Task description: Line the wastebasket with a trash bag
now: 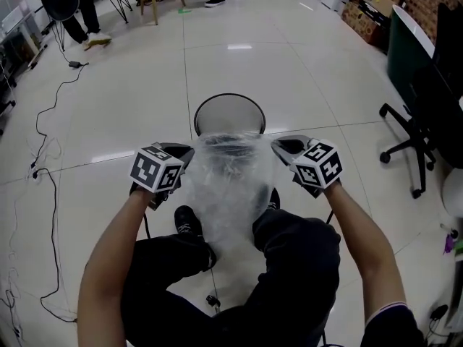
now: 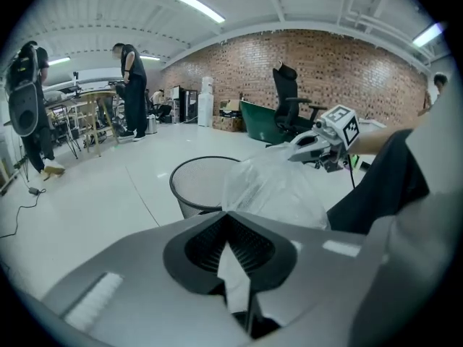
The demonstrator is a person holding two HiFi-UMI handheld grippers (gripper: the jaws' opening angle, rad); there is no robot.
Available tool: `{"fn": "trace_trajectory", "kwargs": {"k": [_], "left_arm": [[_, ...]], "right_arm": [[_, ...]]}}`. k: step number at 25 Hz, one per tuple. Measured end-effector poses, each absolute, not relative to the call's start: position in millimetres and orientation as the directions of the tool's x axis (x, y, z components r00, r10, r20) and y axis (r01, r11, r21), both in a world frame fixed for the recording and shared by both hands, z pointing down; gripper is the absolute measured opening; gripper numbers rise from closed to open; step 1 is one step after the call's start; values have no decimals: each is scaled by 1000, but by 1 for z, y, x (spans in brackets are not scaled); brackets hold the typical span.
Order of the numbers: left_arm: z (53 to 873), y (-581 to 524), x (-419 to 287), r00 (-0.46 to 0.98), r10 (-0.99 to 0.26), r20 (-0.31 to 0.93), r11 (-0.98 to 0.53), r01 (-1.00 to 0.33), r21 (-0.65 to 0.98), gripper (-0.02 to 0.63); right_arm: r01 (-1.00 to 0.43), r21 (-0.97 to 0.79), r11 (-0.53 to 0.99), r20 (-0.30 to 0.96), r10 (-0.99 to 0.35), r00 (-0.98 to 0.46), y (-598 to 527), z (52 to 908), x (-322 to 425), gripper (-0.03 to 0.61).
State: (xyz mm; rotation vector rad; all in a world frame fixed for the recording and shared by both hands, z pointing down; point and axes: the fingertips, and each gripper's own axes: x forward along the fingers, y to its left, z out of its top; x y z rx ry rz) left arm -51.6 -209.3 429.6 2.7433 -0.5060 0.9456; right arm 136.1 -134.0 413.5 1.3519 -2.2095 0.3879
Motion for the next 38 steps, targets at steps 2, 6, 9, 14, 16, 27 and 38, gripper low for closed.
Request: {"fn": "trace_trajectory", "kwargs": {"k": [2, 6, 9, 14, 16, 27, 38], "left_arm": [[427, -220, -48, 743, -269, 613, -917, -392, 73, 12], [420, -243, -46, 760, -291, 582, -907, -412, 85, 12], [419, -260, -45, 763, -304, 570, -898, -430, 96, 12], [416, -289, -42, 764, -330, 554, -881, -461, 111, 12], [414, -300, -37, 760, -339, 555, -876, -469, 108, 12], [420, -365, -6, 695, -434, 572, -825, -562, 56, 12], [449, -418, 26, 648, -425, 631, -814, -579, 47, 12]], "right_arm": [[-886, 19, 464, 566, -735, -373, -144, 415, 143, 2], [-881, 28, 472, 565, -735, -376, -173, 412, 149, 3], [-880, 33, 473, 556, -741, -377, -196, 409, 152, 2], [-877, 44, 478, 556, -741, -376, -227, 407, 156, 2], [-875, 46, 481, 559, -739, -377, -238, 405, 161, 2], [-877, 51, 477, 593, -721, -358, -307, 415, 194, 2], [-858, 30, 513, 646, -665, -376, -369, 459, 227, 2]]}}
